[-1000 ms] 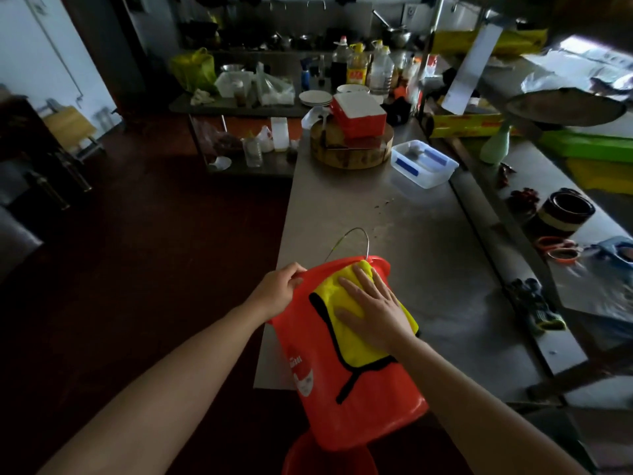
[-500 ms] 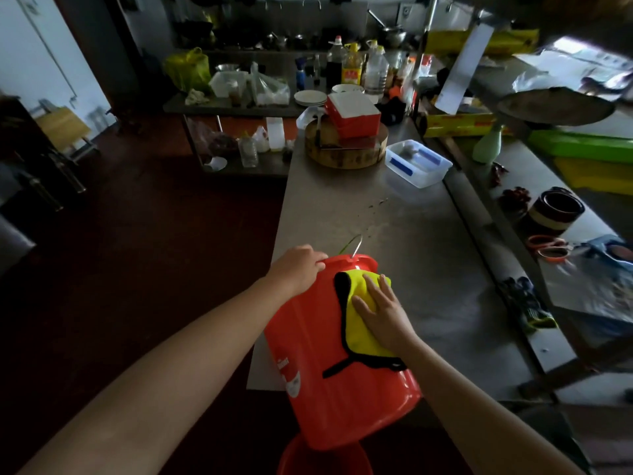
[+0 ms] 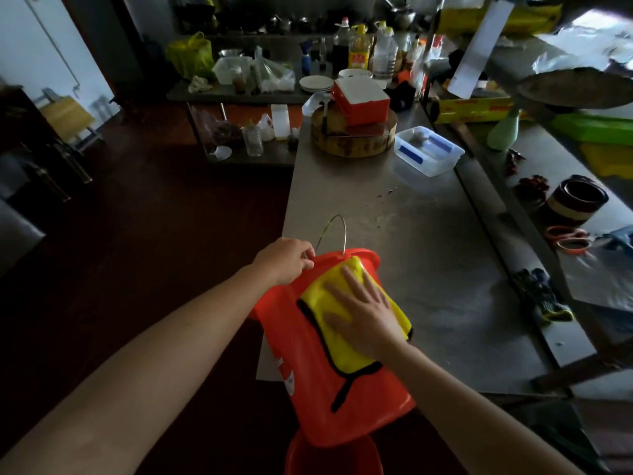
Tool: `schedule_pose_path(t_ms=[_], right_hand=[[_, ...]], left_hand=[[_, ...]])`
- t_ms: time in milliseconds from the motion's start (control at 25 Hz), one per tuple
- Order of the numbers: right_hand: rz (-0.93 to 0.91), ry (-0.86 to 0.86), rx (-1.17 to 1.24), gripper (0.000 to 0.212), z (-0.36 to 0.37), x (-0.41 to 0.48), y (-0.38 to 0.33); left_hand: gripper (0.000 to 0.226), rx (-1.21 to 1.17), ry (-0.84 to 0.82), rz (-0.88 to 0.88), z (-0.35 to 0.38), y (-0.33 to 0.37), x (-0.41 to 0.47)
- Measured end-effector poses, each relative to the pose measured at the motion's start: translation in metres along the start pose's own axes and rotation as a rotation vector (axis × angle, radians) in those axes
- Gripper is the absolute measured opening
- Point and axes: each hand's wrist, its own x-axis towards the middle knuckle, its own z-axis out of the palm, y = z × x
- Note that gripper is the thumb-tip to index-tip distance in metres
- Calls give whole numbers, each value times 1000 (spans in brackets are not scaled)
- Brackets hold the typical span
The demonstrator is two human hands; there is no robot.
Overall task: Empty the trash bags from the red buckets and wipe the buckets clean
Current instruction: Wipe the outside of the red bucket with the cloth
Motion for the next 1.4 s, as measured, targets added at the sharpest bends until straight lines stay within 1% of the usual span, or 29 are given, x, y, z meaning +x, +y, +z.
schedule_pose_path(t_ms=[80, 160, 200, 240, 280, 320, 400, 480, 520, 600, 640, 680, 720, 760, 800, 840, 920, 1000, 1040, 1080, 1120, 1160, 1200, 1240, 1320, 1400], right_hand=[[221, 48, 300, 63, 1, 7, 33], [466, 1, 624, 58, -3, 15, 54], [543, -20, 708, 54, -4, 19, 57], [588, -27, 709, 51, -5, 22, 54], [604, -12, 653, 52, -4, 24, 47], [597, -2, 546, 57, 0, 23, 37], [484, -29, 248, 65, 6, 12, 5], [244, -21, -45, 66, 11, -6, -34], [120, -13, -132, 65, 12, -13, -49], [-105, -18, -251, 63, 15, -20, -61], [-189, -33, -276, 63, 15, -21, -59], [-236, -48, -270, 63, 13, -20, -53], [-236, -56, -244, 63, 10, -20, -46], [-187, -50, -206, 64, 7, -19, -36], [-87, -32, -145, 64, 7, -18, -22], [55, -9, -42, 64, 7, -17, -6], [346, 12, 268, 63, 6, -12, 29], [589, -18, 549, 58, 5, -11, 54], [676, -37, 615, 56, 4, -11, 57], [733, -42, 624, 58, 4, -12, 54], [757, -31, 580, 63, 4, -15, 46], [743, -20, 482, 68, 6, -20, 33], [685, -16, 343, 69, 9, -27, 15], [583, -8, 186, 69, 12, -36, -6], [304, 13, -84, 67, 21, -58, -50], [68, 7, -235, 64, 33, -71, -72]], left_hand=[[13, -5, 6, -13, 1, -6, -4], [10, 5, 11, -23, 3, -9, -9], [9, 10, 17, -25, 3, -10, -11], [8, 15, 24, -24, 3, -12, -12], [8, 19, 28, -23, 3, -12, -13], [7, 25, 27, -25, 2, -12, -13], [7, 32, 31, -31, 2, -11, -12], [8, 42, 36, -29, 1, -7, -11], [9, 49, 35, -24, 1, -5, -10], [10, 59, 34, -11, -1, -5, -10], [9, 64, 35, -7, 0, -5, -11], [8, 73, 39, -7, 2, -5, -12], [7, 82, 44, -10, 3, -5, -12], [6, 90, 48, -18, 4, -4, -12], [6, 95, 51, -27, 5, -2, -11], [7, 102, 52, -33, 4, 0, -9], [6, 119, 52, -41, 3, 2, -6], [6, 140, 57, -45, 3, 6, -4], [6, 148, 61, -47, 4, 8, -3], [7, 151, 63, -48, 6, 10, -3], [7, 154, 64, -48, 7, 12, -2], [7, 155, 63, -48, 7, 13, 0], [7, 154, 60, -48, 7, 13, 0], [8, 152, 57, -48, 6, 13, 0], [9, 150, 57, -51, 6, 8, -2], [8, 145, 57, -57, 7, 4, -5]])
